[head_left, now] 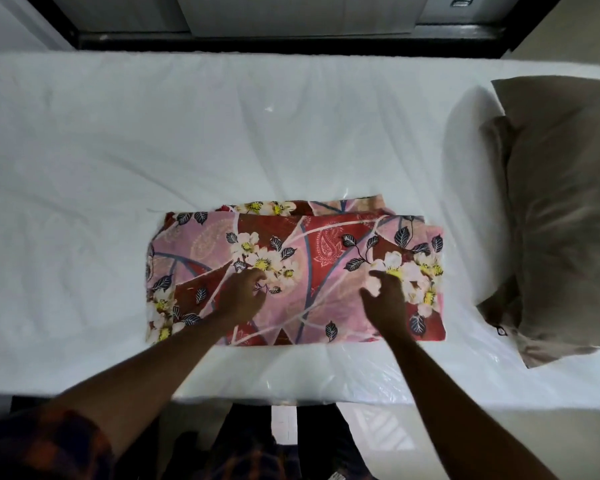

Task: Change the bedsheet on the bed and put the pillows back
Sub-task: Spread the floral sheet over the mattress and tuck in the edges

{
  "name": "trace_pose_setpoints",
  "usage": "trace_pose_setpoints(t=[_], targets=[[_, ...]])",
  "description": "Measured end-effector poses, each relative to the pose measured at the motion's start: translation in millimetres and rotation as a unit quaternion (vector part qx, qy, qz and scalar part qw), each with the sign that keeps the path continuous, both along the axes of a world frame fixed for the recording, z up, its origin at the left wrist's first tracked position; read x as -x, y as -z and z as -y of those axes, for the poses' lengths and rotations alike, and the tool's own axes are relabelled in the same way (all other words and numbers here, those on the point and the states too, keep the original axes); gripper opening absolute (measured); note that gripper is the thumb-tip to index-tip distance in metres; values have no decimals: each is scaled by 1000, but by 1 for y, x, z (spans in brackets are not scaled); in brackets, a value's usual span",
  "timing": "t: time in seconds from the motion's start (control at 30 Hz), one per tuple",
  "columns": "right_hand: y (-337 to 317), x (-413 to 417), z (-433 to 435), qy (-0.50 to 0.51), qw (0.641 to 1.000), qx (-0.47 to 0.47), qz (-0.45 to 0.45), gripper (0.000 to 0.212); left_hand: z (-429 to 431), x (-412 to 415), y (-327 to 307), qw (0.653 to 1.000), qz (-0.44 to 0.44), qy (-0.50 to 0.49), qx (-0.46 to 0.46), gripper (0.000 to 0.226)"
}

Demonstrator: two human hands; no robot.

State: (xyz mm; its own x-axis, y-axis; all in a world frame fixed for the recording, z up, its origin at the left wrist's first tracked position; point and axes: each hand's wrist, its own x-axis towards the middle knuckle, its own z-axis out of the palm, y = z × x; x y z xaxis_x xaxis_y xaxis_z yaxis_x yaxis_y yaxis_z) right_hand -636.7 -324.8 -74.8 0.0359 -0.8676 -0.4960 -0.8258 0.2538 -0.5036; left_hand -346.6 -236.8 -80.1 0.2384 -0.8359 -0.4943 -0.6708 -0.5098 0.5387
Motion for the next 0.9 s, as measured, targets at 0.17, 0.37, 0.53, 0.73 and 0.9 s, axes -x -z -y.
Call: trace_pose_setpoints(t=[0.17, 0.37, 0.53, 0.73, 0.9], targets=[[33, -60, -11, 24, 998, -54, -23, 71, 7, -59, 14, 992, 114, 62, -9, 45], [70, -100, -5, 207, 976, 54, -49, 78, 77, -94, 46, 956, 194, 198, 99, 68], [82, -86, -65, 475, 878, 28, -52, 82, 130, -99, 63, 945, 195, 263, 14, 86], [95, -81, -75, 595, 800, 70, -29, 84, 147, -112, 79, 944, 165, 284, -13, 61], [98, -83, -42, 602, 795, 74, -31, 60, 148, -136, 85, 946, 85, 312, 4, 23]])
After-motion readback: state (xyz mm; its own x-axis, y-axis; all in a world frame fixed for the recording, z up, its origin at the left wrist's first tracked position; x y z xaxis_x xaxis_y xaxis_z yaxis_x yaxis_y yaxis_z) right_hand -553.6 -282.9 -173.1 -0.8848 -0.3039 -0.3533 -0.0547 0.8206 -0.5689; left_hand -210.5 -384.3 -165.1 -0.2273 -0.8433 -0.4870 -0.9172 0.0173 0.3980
